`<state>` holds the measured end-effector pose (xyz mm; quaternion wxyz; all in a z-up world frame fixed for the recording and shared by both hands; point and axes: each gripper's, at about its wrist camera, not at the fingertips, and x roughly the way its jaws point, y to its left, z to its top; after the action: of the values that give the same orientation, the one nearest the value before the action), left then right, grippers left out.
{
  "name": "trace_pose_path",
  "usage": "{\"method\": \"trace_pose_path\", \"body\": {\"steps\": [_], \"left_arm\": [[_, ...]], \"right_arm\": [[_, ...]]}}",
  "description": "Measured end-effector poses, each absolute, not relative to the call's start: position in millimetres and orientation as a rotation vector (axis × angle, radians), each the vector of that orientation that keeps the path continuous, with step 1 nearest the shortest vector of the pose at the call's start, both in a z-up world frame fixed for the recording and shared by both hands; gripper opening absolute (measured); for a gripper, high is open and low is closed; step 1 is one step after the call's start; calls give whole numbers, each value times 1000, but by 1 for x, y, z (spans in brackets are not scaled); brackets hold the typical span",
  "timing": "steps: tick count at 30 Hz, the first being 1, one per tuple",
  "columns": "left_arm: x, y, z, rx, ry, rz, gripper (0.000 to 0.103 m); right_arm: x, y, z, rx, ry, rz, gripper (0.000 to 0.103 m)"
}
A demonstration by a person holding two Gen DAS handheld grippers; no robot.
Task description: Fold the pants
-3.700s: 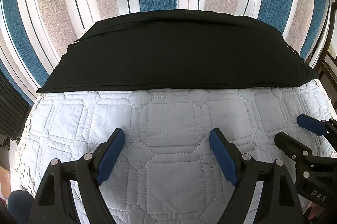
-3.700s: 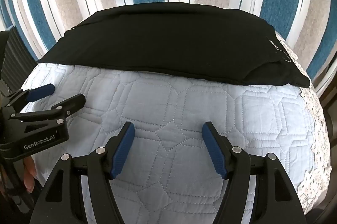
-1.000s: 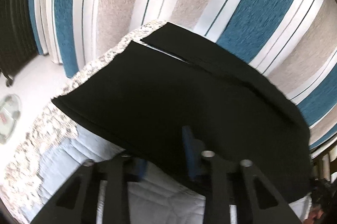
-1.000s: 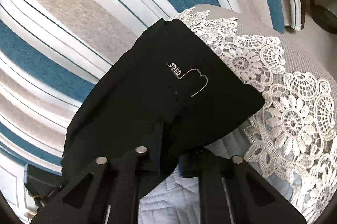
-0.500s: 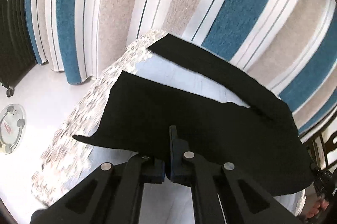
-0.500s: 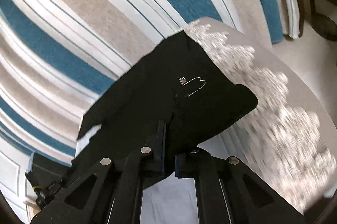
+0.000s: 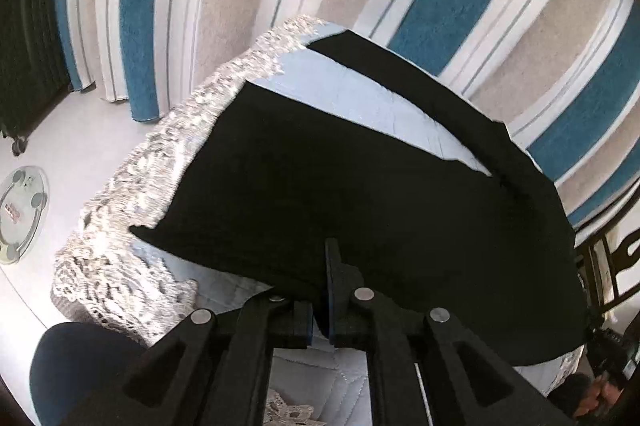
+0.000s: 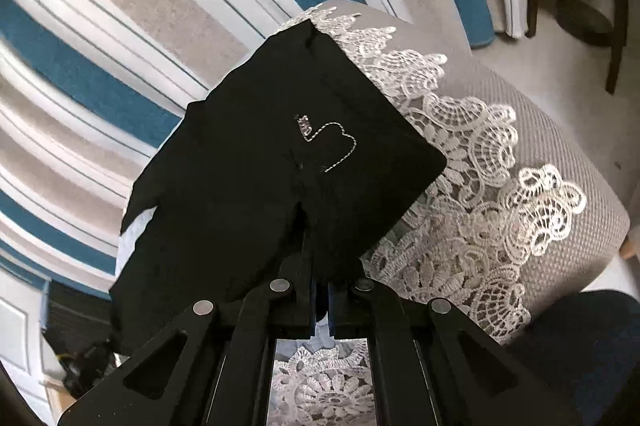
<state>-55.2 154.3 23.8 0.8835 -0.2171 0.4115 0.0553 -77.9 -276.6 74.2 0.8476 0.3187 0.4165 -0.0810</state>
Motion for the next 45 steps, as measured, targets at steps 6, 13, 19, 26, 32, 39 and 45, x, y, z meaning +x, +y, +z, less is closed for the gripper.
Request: {"method": "trace_pose_path", "body": {"steps": [6,13,19,26,32,39,45], "left_arm": [[-58,159,35,-417,827,149,10],[-85,196,40,-445,839,371,14],[-88,205,65,-451,746,352,15],[-44,120,49,-392,815,10,15],[-23,62,14,-302,932,-137,15],[-29,52,27,-223,905,-125,15],[-22,27,36,-163,893,-172,15]], "right_arm": [[-83,-277,74,661,895,-164,3],[-103,-292,81,674,922,-270,29],[-104,-280,120,502,814,-338,29],[-58,-226,114,336,830,-82,29],[-42,-222,63,224,1002,-40,23],[-53,-229,90,238,971,-60,25],[-43,-209,105,158,884,-43,39]]}}
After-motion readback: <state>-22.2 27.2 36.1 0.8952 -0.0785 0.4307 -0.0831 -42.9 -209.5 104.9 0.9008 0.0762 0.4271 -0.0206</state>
